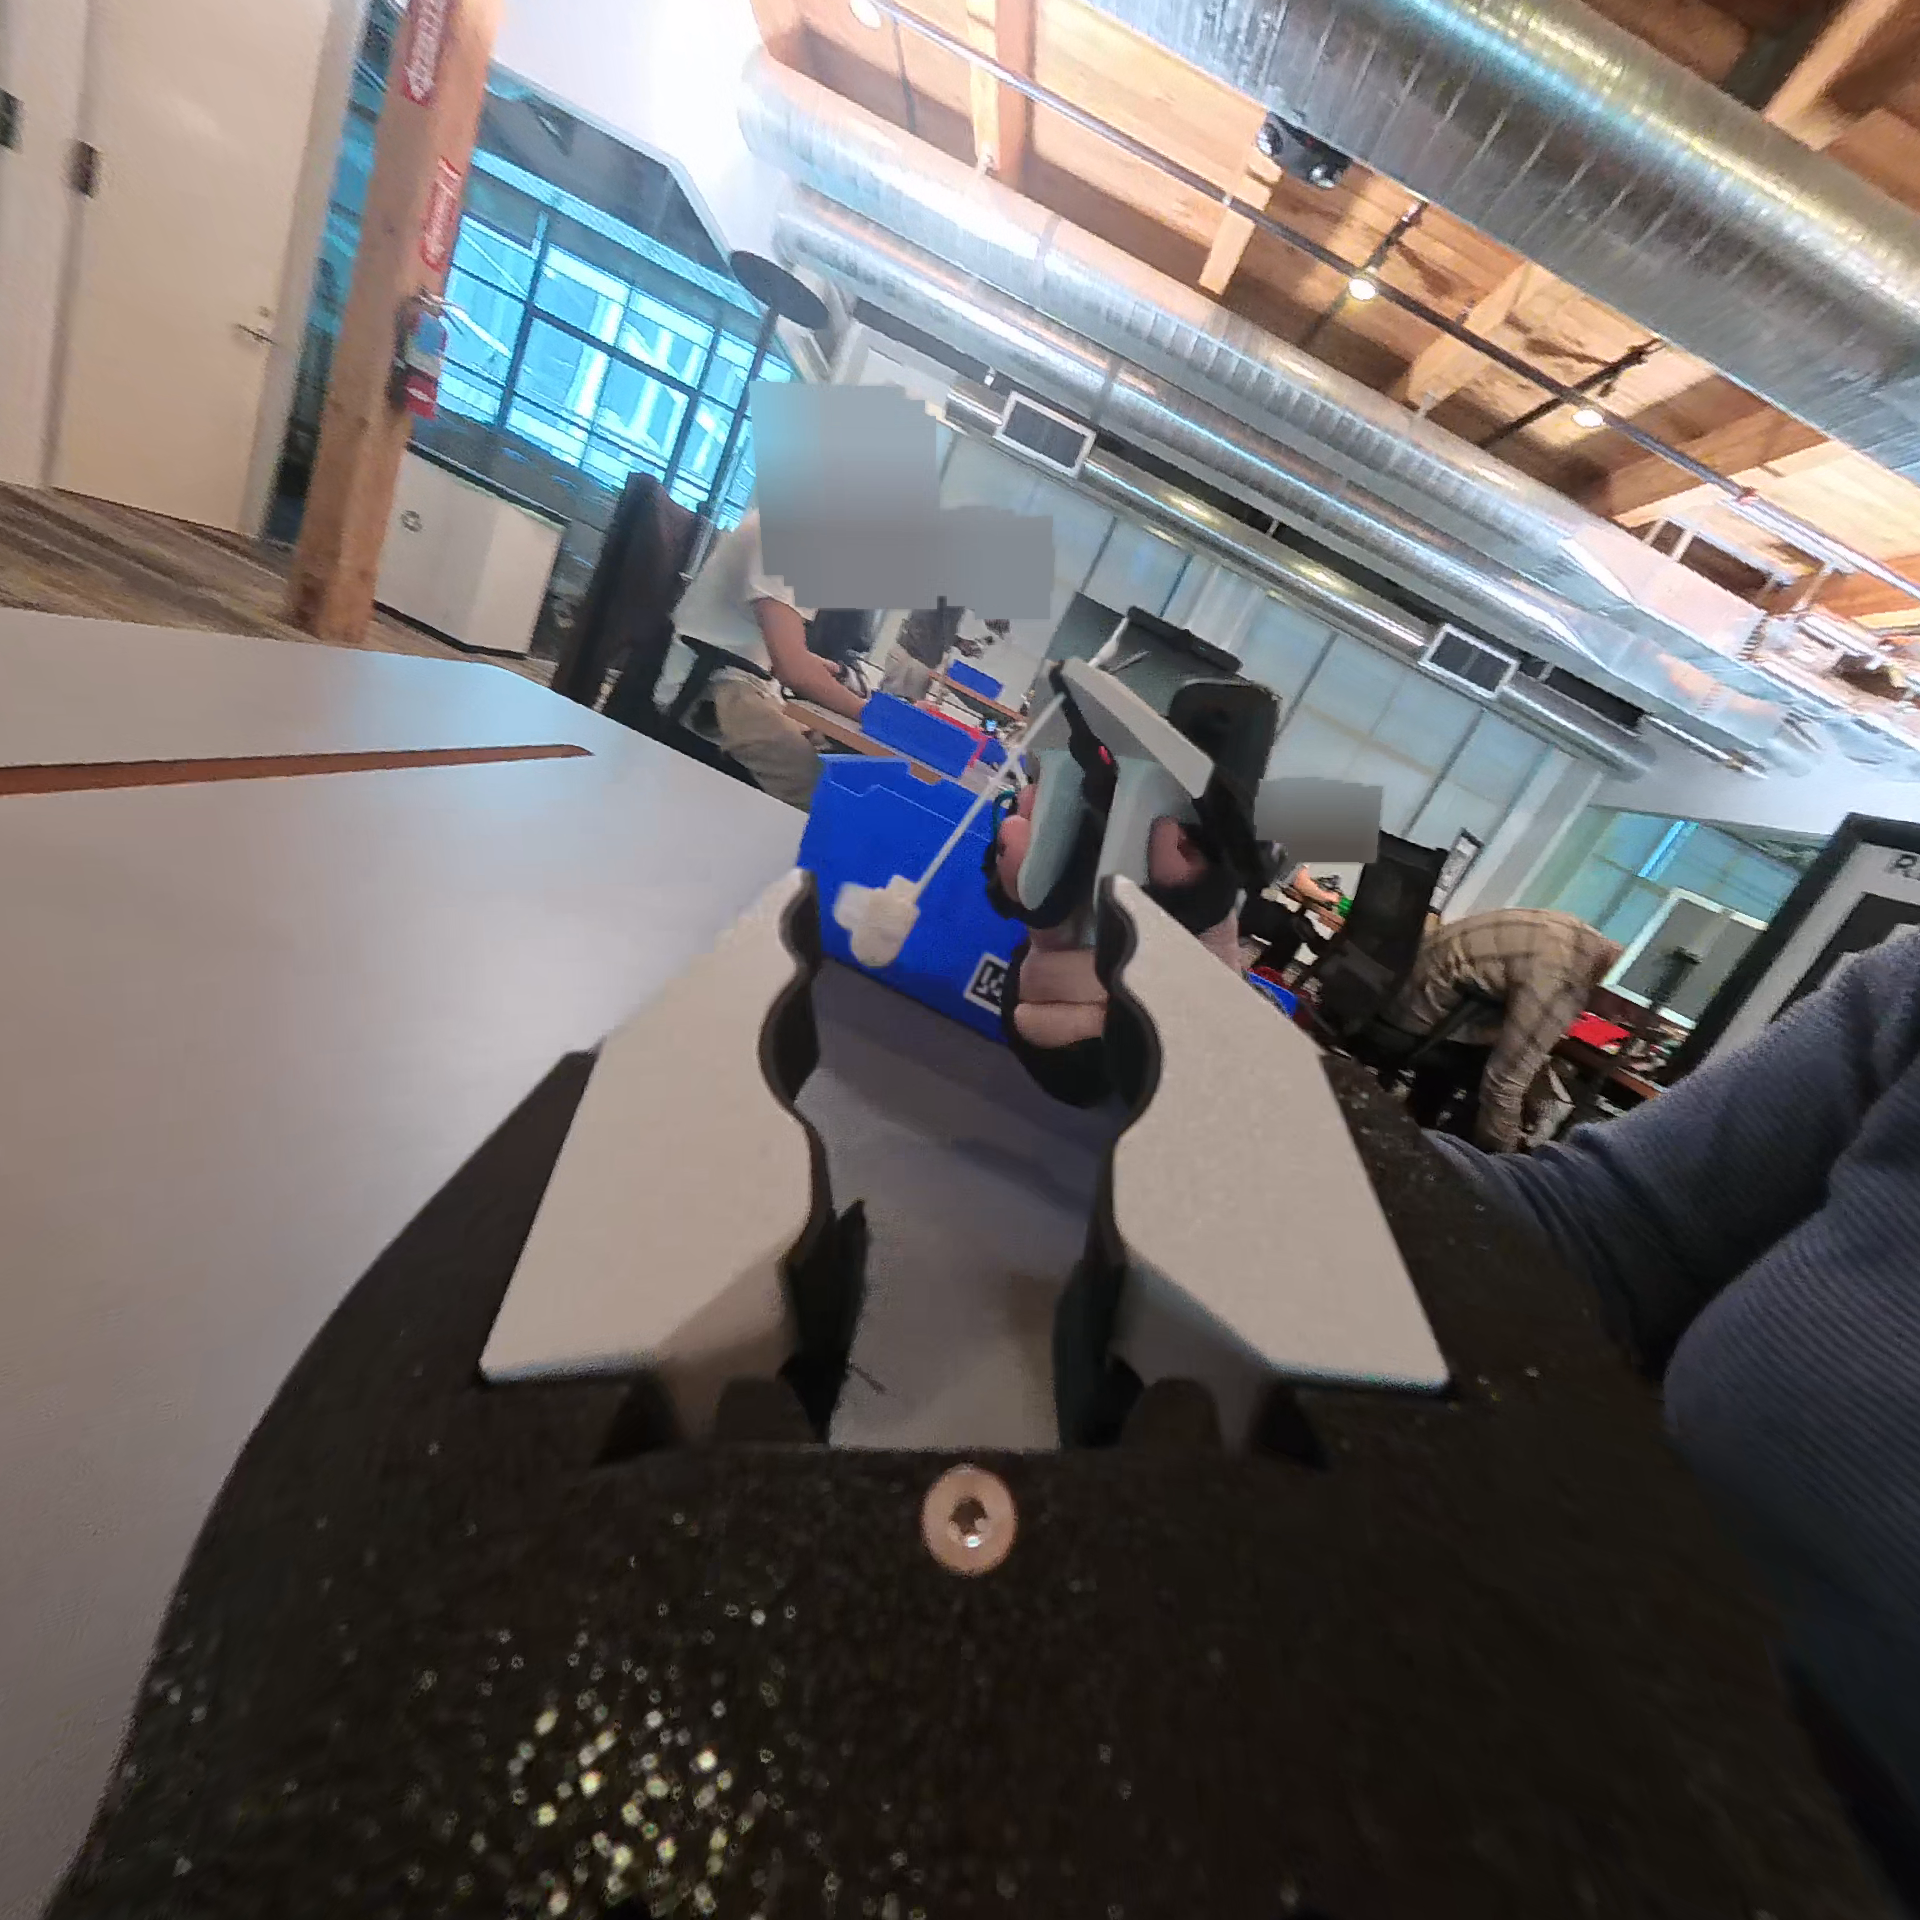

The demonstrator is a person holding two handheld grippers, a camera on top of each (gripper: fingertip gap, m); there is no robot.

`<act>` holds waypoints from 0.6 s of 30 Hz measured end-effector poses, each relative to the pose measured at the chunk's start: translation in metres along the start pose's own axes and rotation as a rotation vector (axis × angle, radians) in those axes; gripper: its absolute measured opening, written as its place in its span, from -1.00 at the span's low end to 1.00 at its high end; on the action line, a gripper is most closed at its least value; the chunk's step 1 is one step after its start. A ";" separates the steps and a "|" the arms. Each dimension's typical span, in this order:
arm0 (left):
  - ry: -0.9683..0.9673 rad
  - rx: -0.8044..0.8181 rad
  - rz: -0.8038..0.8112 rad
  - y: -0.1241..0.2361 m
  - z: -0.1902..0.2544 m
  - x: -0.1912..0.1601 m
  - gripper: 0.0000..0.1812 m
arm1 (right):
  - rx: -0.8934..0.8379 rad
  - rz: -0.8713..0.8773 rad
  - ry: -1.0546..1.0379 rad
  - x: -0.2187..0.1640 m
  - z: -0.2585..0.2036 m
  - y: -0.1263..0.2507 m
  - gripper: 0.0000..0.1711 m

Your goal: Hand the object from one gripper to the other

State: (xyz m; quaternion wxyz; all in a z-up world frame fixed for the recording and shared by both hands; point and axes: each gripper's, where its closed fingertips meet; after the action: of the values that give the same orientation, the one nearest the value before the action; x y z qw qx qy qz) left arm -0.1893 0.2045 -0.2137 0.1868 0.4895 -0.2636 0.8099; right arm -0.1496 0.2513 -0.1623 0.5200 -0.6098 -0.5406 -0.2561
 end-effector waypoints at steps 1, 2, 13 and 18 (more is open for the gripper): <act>-0.010 0.014 0.003 0.000 -0.001 0.001 -0.41 | -0.008 0.006 0.005 0.001 0.001 0.001 -1.00; -0.025 0.035 0.002 0.000 -0.004 0.001 -0.36 | -0.014 0.010 0.007 0.002 0.002 0.001 -1.00; -0.562 0.233 0.027 -0.008 0.026 0.023 -0.54 | -0.334 -0.114 0.660 -0.003 0.015 0.002 -1.00; -0.697 0.279 0.044 -0.018 0.041 0.018 -0.64 | -0.475 -0.157 1.346 -0.005 -0.002 -0.002 -1.00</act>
State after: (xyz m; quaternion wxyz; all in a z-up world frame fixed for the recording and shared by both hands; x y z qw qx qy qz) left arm -0.1582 0.1945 -0.1775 0.0003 0.7507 -0.2089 0.6267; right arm -0.1520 0.2473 -0.1658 0.5737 -0.3755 -0.0746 -0.7241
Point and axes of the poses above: each gripper's, where its closed fingertips meet, y back along the fingers, x out of its top, z = x × y across the jaws, and after that the axes turned 3 degrees about -y, right-handed
